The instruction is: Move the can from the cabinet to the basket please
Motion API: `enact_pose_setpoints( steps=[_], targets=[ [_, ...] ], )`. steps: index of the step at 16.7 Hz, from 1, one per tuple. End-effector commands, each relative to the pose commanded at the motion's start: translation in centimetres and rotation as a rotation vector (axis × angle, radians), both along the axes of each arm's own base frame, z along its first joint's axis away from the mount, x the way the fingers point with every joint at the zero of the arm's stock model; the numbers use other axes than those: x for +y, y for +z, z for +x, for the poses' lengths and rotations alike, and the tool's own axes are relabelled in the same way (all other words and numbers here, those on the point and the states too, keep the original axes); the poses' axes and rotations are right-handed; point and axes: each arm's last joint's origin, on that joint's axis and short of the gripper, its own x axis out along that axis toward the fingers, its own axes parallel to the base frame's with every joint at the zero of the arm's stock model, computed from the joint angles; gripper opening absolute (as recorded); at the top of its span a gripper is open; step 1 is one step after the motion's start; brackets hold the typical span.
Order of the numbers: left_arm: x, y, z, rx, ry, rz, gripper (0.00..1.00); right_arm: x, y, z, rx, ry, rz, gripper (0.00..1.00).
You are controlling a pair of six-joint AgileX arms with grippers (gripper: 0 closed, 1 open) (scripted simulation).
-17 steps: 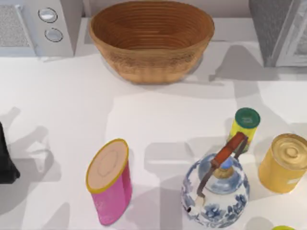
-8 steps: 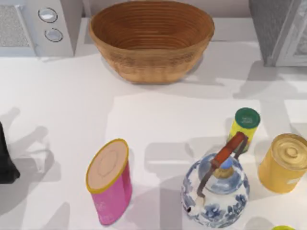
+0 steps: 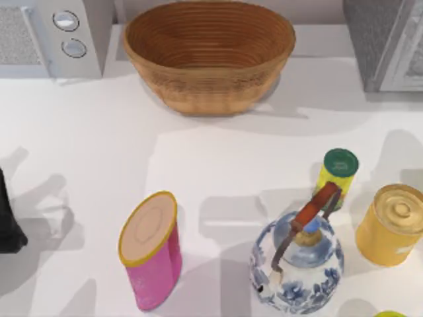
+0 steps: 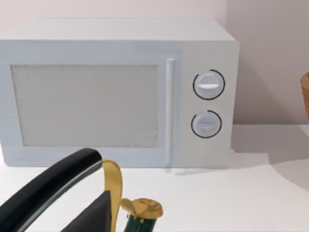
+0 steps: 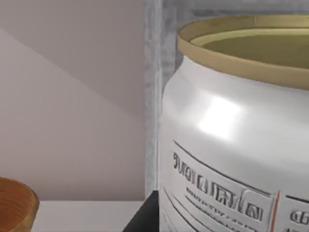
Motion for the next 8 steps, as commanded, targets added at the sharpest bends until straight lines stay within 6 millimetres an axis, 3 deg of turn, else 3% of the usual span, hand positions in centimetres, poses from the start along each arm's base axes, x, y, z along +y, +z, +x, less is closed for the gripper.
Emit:
enact_pose_setpoints(
  steps=[4,8],
  targets=[
    [0.0,0.0,0.0,0.000,0.000,0.000,1.00,-1.1,-9.6,-0.5,0.030,0.005,-0.001,0.00],
    [0.0,0.0,0.0,0.000,0.000,0.000,1.00,-1.8,-16.1,-0.6,0.015,0.009,0.004,0.00]
  ],
)
